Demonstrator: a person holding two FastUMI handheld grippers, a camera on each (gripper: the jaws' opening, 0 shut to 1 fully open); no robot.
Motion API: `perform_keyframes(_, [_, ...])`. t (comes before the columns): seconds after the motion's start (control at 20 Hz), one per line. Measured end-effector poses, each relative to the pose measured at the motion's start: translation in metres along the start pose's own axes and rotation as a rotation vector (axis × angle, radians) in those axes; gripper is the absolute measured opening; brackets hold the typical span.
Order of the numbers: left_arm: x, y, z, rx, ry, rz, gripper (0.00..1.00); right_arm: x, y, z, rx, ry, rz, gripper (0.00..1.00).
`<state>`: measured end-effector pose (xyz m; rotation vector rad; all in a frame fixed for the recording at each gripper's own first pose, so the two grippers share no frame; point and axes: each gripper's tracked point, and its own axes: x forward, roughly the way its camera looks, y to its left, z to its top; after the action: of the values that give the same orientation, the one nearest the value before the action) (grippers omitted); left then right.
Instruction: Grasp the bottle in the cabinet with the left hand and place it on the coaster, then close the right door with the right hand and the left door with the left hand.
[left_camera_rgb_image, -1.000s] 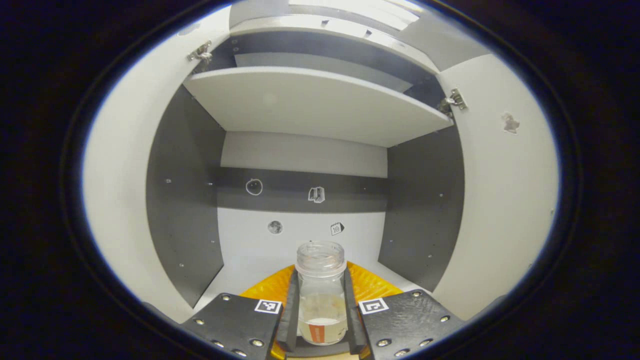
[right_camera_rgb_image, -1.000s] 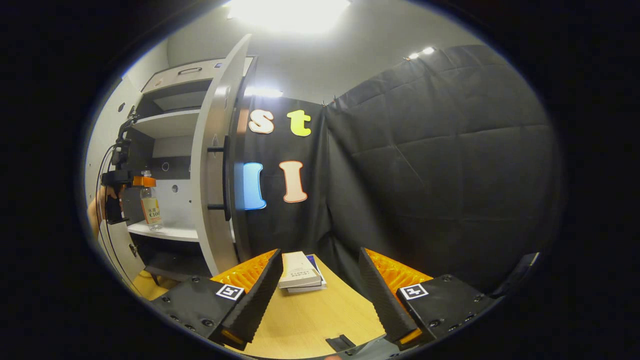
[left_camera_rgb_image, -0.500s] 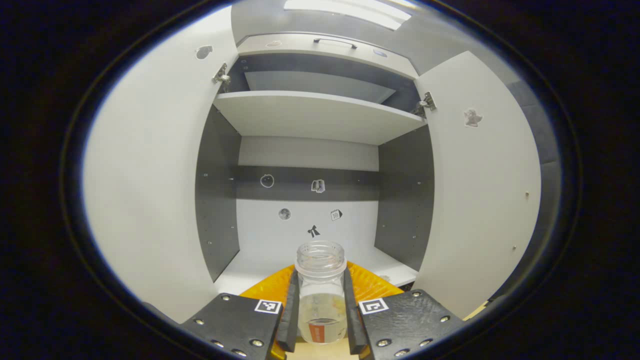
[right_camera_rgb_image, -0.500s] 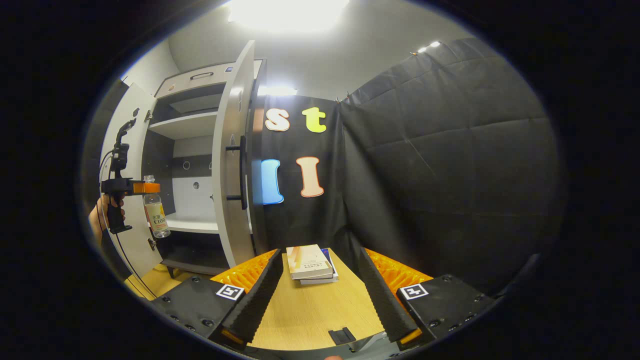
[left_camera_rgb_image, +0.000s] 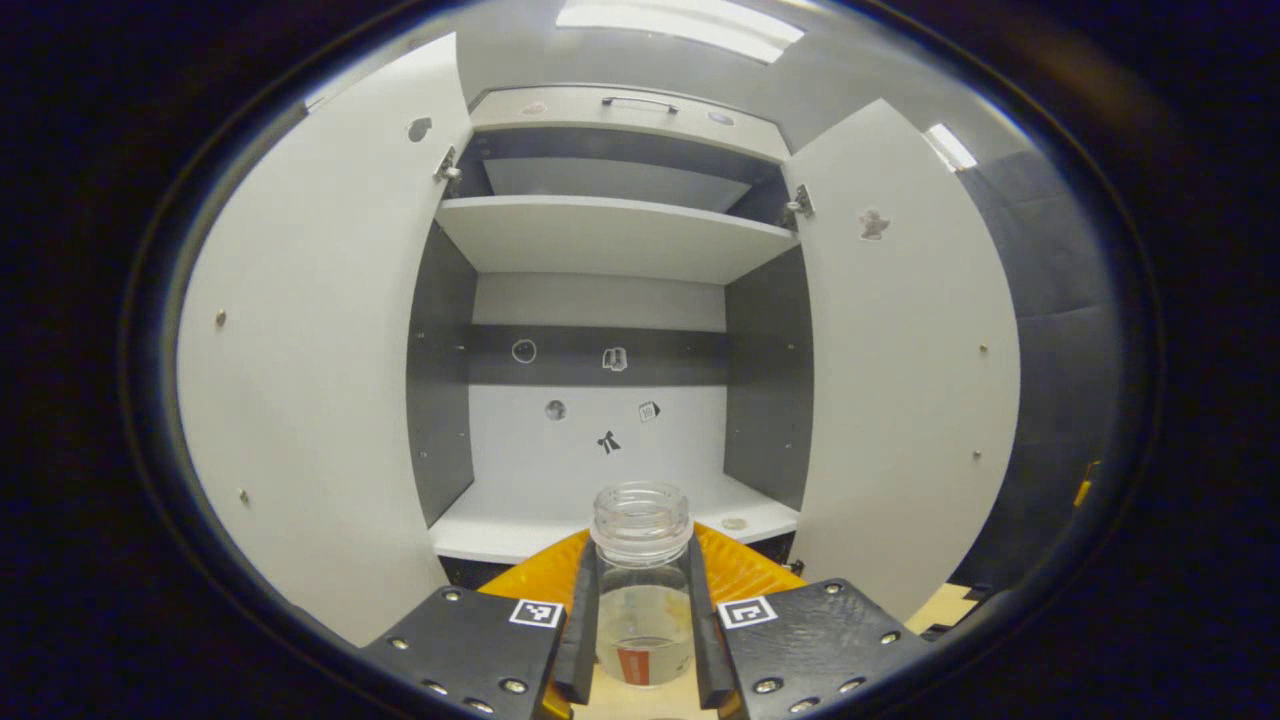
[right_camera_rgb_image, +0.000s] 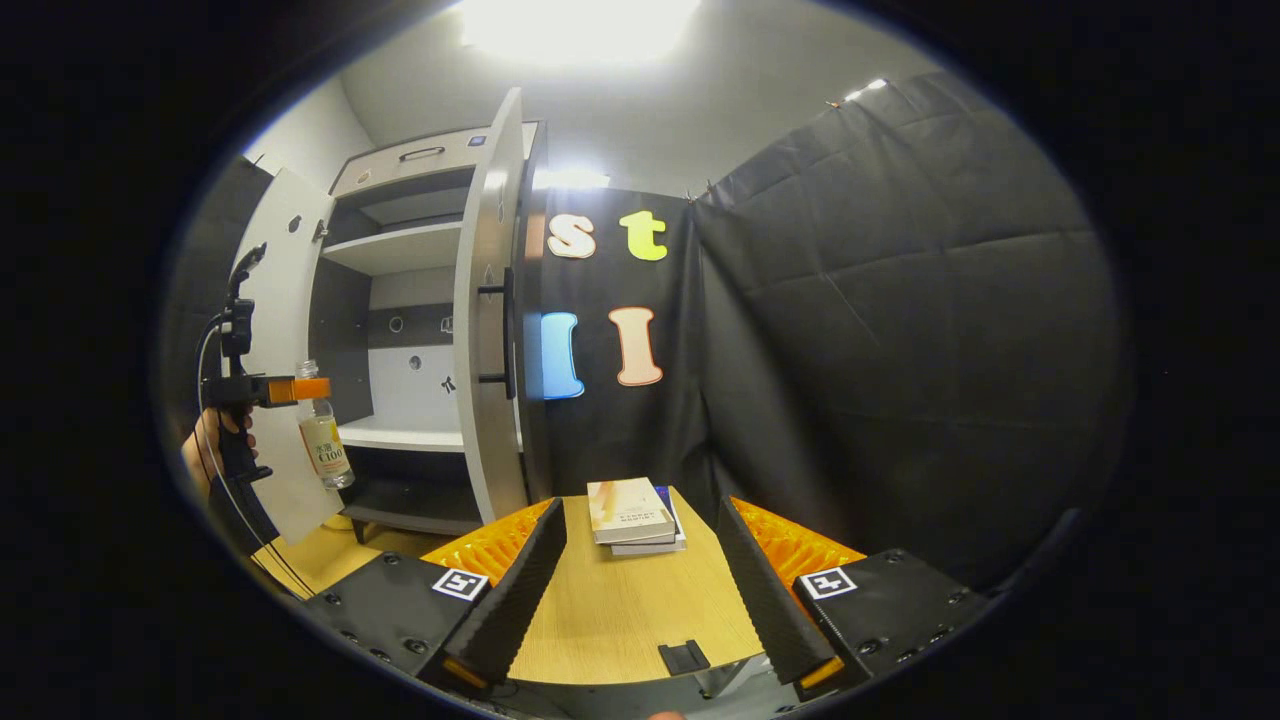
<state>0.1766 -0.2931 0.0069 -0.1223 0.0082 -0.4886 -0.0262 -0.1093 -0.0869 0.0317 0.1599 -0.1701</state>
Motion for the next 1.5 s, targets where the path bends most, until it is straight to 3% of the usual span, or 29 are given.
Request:
perform_keyframes(0.45, [-0.028,-0.003,-0.058,-0.027,0.036,0.010,0.41,-0.013,-0.001,-0.009,-0.026,0.014,0.024,0.97])
perform_keyframes(1.5, [-0.028,-0.013,-0.230,-0.060,0.149,0.009,0.41,-0.012,-0.012,-0.040,-0.102,0.089,-0.015,0.94])
